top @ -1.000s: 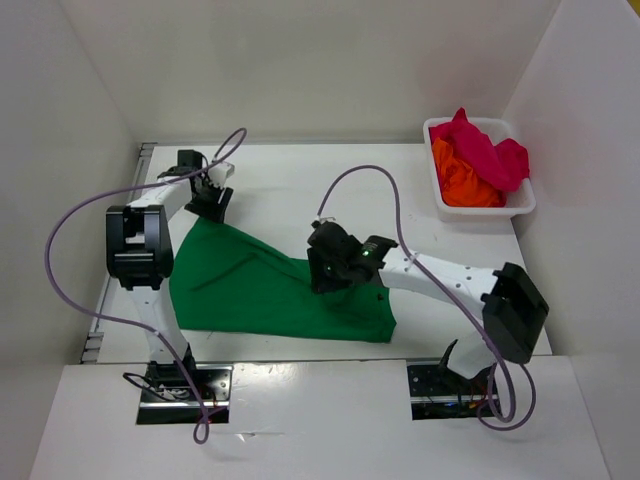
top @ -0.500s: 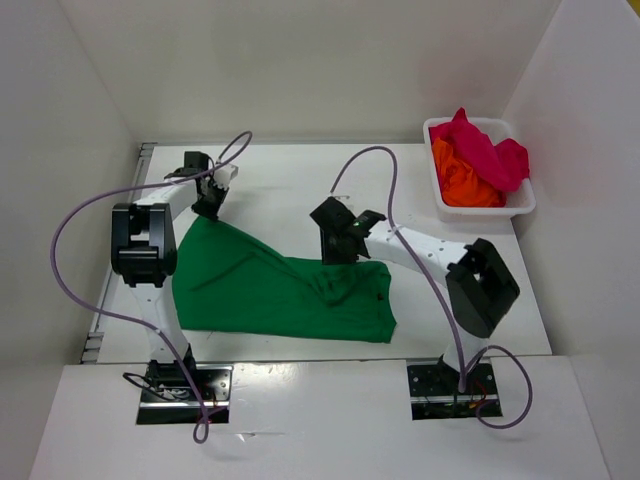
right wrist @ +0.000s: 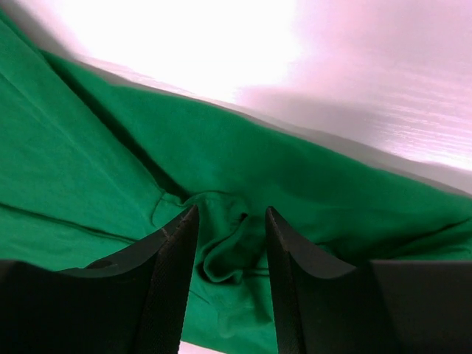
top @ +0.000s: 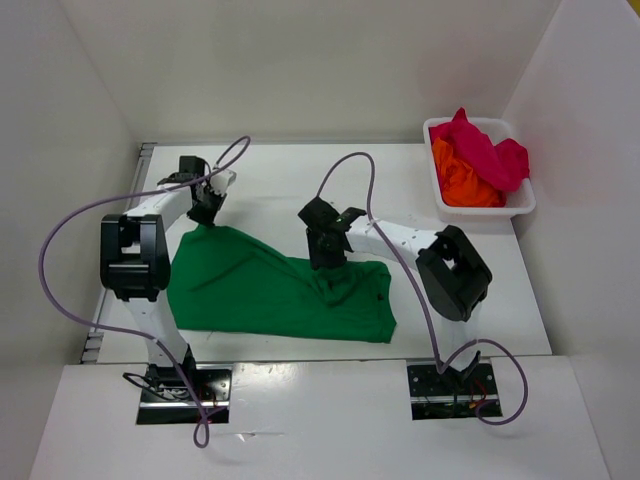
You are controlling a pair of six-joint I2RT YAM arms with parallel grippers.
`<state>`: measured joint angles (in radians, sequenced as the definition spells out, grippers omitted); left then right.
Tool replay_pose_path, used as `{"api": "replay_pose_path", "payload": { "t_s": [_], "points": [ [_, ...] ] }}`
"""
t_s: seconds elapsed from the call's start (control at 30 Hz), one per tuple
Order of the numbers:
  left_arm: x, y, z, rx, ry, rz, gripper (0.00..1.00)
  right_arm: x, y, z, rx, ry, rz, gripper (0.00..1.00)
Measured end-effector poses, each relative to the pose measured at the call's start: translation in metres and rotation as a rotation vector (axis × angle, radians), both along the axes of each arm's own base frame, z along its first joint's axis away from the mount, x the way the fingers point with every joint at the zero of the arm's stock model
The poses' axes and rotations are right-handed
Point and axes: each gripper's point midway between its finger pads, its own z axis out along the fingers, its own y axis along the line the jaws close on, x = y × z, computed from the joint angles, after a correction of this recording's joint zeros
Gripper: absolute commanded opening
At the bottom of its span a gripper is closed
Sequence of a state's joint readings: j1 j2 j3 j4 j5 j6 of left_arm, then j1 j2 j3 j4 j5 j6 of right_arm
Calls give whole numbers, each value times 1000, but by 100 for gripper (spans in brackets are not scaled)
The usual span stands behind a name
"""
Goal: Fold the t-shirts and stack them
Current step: Grap the side of the flattened tshirt furthest away from the robot with both arms
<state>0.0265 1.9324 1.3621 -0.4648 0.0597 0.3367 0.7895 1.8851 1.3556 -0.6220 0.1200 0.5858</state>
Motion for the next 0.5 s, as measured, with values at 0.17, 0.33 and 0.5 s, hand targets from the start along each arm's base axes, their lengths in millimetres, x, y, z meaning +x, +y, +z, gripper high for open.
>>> {"api": "replay_pose_path", "payload": {
  "t_s": [0.17,0.33,0.5],
  "points": [
    [-1,1,18,4,-37,0,0,-4,1,-4,2,23,6,22],
    [0,1,30,7,-65,-2,0,-4,2,-3,15,32,-12,0],
    [1,4,45,23,-102,1,0,5,-7,-2,-6,9,-32,0]
  ]
}}
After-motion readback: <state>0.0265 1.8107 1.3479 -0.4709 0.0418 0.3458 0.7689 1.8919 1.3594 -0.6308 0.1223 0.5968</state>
